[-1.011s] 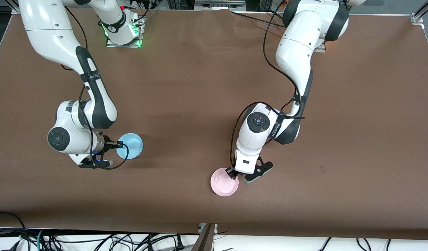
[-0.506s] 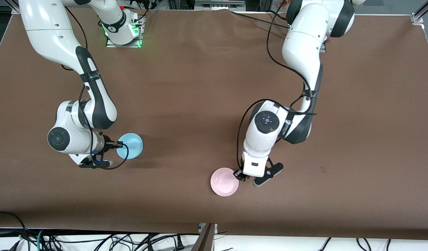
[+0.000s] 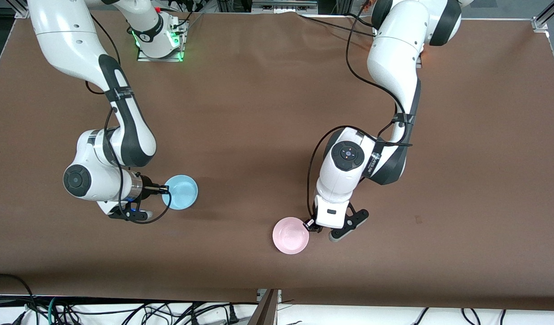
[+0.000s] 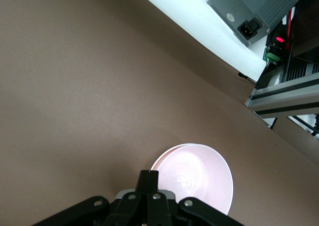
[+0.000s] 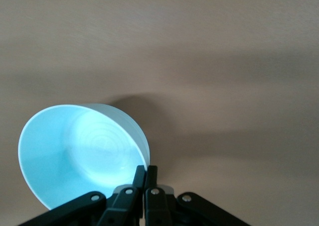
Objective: Stack pink and blue bowls on white bowl
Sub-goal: 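Lift the blue bowl with the right gripper while the left gripper withdraws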
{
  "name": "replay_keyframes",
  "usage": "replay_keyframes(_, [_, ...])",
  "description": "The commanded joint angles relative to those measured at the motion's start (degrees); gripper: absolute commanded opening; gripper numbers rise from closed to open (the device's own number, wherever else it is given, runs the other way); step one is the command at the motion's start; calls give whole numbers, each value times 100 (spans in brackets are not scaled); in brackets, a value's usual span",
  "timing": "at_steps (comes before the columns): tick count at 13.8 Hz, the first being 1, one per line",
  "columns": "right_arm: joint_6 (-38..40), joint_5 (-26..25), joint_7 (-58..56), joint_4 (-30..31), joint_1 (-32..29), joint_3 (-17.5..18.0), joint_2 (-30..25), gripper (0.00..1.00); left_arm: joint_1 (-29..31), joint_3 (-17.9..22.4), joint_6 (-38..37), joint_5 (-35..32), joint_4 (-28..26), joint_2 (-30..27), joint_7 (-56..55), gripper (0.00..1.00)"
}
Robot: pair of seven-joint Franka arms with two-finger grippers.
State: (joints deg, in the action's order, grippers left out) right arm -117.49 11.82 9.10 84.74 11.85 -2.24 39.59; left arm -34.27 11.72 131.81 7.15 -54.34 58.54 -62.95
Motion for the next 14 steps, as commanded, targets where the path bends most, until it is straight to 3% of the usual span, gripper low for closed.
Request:
replay_keyframes(1, [112,154,547,-247,246,22,-4,0,-115,41,284,14,-85,96,-209,0])
replay_keyframes(4, [25,776,1258,-747,388,214,241,0,-45,67,197,5,-50,26,-165,0])
replay_keyframes(6, [-159,1058,1750,-1151,414,407,496,0,60,216,-267,23,-24,-158,-95,0])
replay_keyframes(11, [-1072,1156,3008,-1969,476,1093,1050,0,657,173,-1638,102,-24,-1159,650,0])
replay_keyframes(14, [-1932,1147,3606,-2313,791,1261,1445,0,1412,208,-2754,680,-68,-1791,2045,0])
